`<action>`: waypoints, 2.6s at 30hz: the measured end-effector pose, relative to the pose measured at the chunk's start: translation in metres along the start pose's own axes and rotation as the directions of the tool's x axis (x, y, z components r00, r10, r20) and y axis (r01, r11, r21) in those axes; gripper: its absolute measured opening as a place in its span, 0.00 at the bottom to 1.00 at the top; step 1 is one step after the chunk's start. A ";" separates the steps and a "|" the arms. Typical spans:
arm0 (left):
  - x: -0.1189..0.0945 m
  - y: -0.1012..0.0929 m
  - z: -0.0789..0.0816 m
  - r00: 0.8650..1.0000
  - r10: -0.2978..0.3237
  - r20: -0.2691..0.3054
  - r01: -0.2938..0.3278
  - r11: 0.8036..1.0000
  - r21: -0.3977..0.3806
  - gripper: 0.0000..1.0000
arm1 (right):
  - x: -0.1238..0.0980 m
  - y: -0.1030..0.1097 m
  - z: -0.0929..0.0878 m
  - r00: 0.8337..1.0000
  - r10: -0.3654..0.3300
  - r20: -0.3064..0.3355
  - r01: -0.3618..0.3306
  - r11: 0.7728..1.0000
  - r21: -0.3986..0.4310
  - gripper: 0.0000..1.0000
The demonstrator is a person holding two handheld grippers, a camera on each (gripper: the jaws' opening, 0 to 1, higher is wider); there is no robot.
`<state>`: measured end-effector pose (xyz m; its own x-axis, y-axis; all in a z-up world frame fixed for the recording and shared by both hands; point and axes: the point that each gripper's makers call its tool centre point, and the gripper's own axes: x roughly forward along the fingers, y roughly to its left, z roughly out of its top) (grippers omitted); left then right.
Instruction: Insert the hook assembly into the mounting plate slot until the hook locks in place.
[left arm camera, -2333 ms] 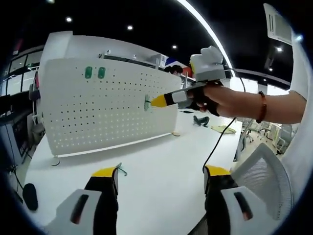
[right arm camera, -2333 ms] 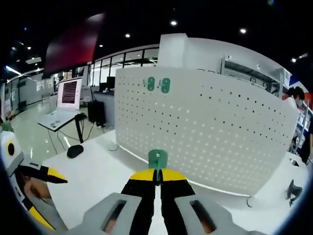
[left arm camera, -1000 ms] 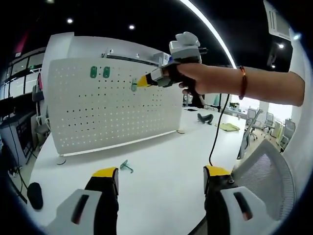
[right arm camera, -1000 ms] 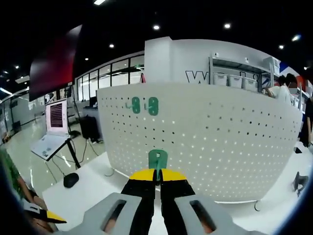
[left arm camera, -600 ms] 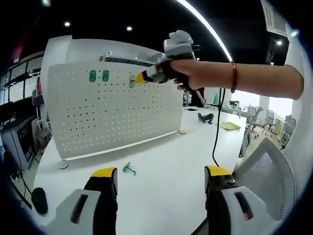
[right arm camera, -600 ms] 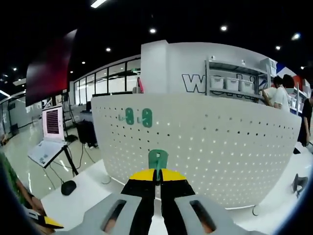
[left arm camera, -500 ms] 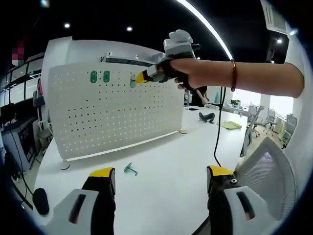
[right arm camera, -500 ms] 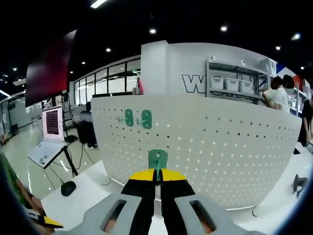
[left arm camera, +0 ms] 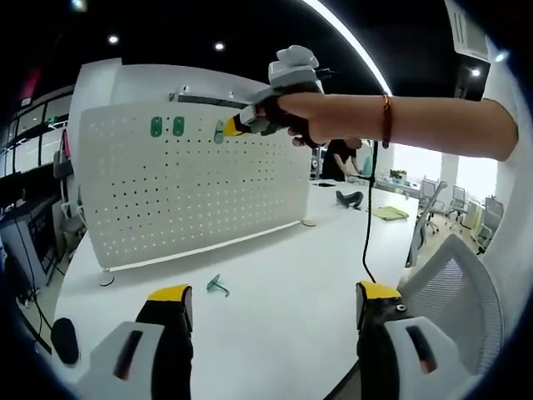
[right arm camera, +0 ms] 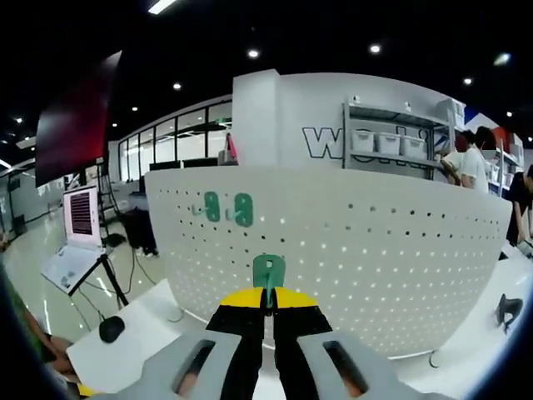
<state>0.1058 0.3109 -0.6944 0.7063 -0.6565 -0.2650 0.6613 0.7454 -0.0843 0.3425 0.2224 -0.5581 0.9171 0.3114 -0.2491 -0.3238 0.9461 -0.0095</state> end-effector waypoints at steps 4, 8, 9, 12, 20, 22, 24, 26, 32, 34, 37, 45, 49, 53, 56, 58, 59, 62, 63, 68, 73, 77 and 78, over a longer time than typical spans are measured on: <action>0.000 0.000 -0.001 1.000 -0.006 -0.005 0.006 1.000 0.005 0.82 | 0.004 0.000 0.005 1.000 -0.014 0.005 0.014 1.000 0.005 0.01; 0.000 0.001 0.000 1.000 -0.003 0.001 0.003 1.000 0.004 0.83 | 0.010 0.001 0.007 1.000 -0.022 -0.002 0.022 1.000 0.001 0.01; 0.000 0.001 0.000 1.000 -0.002 -0.002 0.002 1.000 0.001 0.82 | 0.011 0.000 0.007 1.000 -0.024 -0.002 0.024 1.000 0.006 0.01; 0.000 0.001 0.000 1.000 -0.006 -0.002 0.006 1.000 0.003 0.82 | 0.013 0.001 0.012 1.000 -0.030 -0.001 0.030 1.000 0.007 0.01; -0.002 0.001 0.000 1.000 0.000 0.007 0.000 1.000 -0.014 0.82 | 0.017 0.001 0.027 0.999 -0.043 0.014 0.043 0.999 -0.010 0.01; -0.002 0.002 0.000 1.000 0.000 0.003 0.000 1.000 -0.009 0.83 | 0.018 -0.001 0.028 0.999 -0.052 0.012 0.052 0.999 -0.004 0.01; -0.002 0.002 0.001 1.000 0.000 0.006 0.000 1.000 -0.009 0.83 | 0.018 -0.004 0.027 0.998 -0.067 0.011 0.067 0.998 -0.008 0.01; -0.002 0.003 0.003 1.000 0.003 0.011 -0.003 1.000 -0.012 0.83 | 0.020 -0.006 0.027 0.997 -0.072 0.008 0.072 0.997 0.002 0.01; -0.001 0.002 0.003 1.000 -0.004 0.010 0.004 1.000 -0.015 0.83 | 0.026 -0.010 0.027 0.996 -0.087 -0.003 0.087 0.996 0.010 0.01; -0.001 0.002 0.002 1.000 -0.008 0.011 0.008 1.000 -0.018 0.83 | 0.028 -0.012 0.027 0.995 -0.096 -0.007 0.096 0.995 0.012 0.01; -0.001 0.002 0.002 1.000 -0.011 0.012 0.011 1.000 -0.018 0.83 | 0.032 -0.012 0.029 0.995 -0.099 -0.007 0.100 0.995 0.030 0.01; -0.002 0.006 0.004 1.000 -0.003 0.017 0.004 1.000 -0.023 0.83 | 0.039 -0.013 0.037 0.994 -0.106 0.005 0.106 0.994 0.033 0.01; -0.003 0.006 0.004 1.000 -0.002 0.020 0.003 1.000 -0.028 0.82 | 0.043 -0.017 0.041 0.994 -0.112 0.007 0.112 0.992 0.050 0.01; -0.004 0.005 0.003 1.000 -0.003 0.017 0.003 1.000 -0.031 0.82 | 0.046 -0.018 0.042 0.993 -0.115 0.005 0.115 0.992 0.053 0.01; -0.003 0.005 0.003 1.000 -0.006 0.018 0.006 1.000 -0.031 0.82 | 0.047 -0.017 0.042 0.993 -0.114 0.005 0.114 0.992 0.056 0.01; -0.002 0.005 0.003 1.000 -0.007 0.018 0.008 1.000 -0.031 0.82 | 0.049 -0.015 0.042 0.993 -0.114 0.003 0.114 0.992 0.052 0.01; -0.002 0.005 0.004 1.000 -0.008 0.018 0.008 1.000 -0.030 0.82 | 0.050 -0.014 0.042 0.994 -0.109 0.003 0.109 0.993 0.051 0.01; -0.001 0.006 0.004 1.000 -0.008 0.018 0.009 0.999 -0.031 0.82 | 0.053 -0.012 0.042 0.994 -0.108 0.003 0.108 0.993 0.048 0.01; -0.001 0.006 0.004 1.000 -0.009 0.018 0.009 0.999 -0.032 0.82 | 0.054 -0.011 0.042 0.994 -0.106 0.003 0.106 0.993 0.043 0.01; -0.002 0.008 0.003 1.000 -0.007 0.015 0.007 0.999 -0.033 0.82 | 0.056 -0.012 0.043 0.994 -0.108 0.005 0.108 0.993 0.051 0.01; -0.002 0.009 0.001 1.000 -0.003 0.011 0.003 0.999 -0.036 0.82 | 0.058 -0.013 0.045 0.994 -0.106 0.009 0.105 0.993 0.046 0.01; -0.002 0.007 -0.002 1.000 -0.009 0.005 0.010 0.999 -0.044 0.81 | 0.057 -0.013 0.045 0.995 -0.100 0.007 0.100 0.994 0.039 0.01; -0.002 0.007 -0.004 1.000 -0.011 -0.001 0.011 0.999 -0.039 0.81 | 0.057 -0.014 0.044 0.995 -0.103 0.002 0.102 0.994 0.032 0.01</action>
<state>0.1079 0.3174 -0.6979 0.6986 -0.6646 -0.2651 0.6586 0.7421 -0.1248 0.4093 0.2307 -0.5294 0.9459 0.2128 -0.2451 -0.2206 0.9753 -0.0044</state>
